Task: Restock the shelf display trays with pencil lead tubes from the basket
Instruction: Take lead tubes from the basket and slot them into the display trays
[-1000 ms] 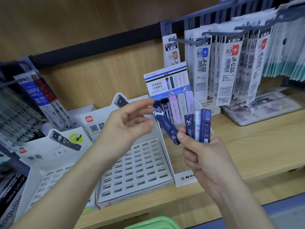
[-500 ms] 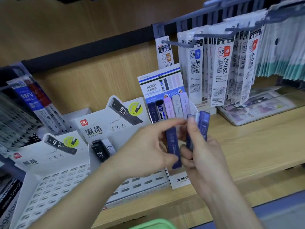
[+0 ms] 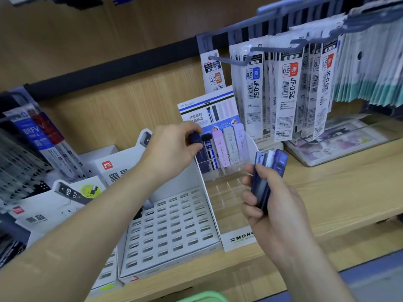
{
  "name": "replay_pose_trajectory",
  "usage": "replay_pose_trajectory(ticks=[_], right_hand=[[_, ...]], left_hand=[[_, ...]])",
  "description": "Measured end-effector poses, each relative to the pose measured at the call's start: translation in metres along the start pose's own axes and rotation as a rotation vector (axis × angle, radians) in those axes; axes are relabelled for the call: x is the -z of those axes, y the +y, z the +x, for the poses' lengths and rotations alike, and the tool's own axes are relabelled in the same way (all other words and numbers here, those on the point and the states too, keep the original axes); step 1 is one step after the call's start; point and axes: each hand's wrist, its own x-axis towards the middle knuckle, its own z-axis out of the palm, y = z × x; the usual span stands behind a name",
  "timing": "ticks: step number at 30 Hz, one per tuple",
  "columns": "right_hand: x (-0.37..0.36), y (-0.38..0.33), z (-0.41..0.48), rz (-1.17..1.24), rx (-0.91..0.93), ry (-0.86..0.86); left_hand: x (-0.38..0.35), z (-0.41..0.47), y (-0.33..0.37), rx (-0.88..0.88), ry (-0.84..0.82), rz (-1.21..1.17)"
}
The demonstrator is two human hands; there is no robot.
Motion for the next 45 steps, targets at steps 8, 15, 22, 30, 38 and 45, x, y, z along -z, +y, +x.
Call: replay_pose_trajectory(ticks=[8,15,22,30,38,45], right_hand=[[-0.001,0.002,0.001,-0.087,-0.015,-0.010],[-0.001,0.004,0.001,-0.115,0.038,0.011],[-0.001,0.005,0.003,-0.151,0.079,0.039],[-0.004,0.004,0.001,-0.013,0.065,-0.042],[-0.007,0.006,-0.002,0.009,0.052,-0.055],[-0.010,0.008,-0.007,-0.219,0.027,-0.064]], left_hand=[[0.001,0.011,0.002,-0.114,-0.047,0.204],[-0.010,0.010,0.000,-0.101,0.036,0.265],[-0.007,0.002,0.010,-0.018,0.064,0.051],[-0.010,-0.047,0.038,0.189,-0.116,-0.649],[-0.013,-0.058,0.038,0.354,-0.141,-0.923],[0.010,-0.030,0.030,0.194,-0.113,-0.740]])
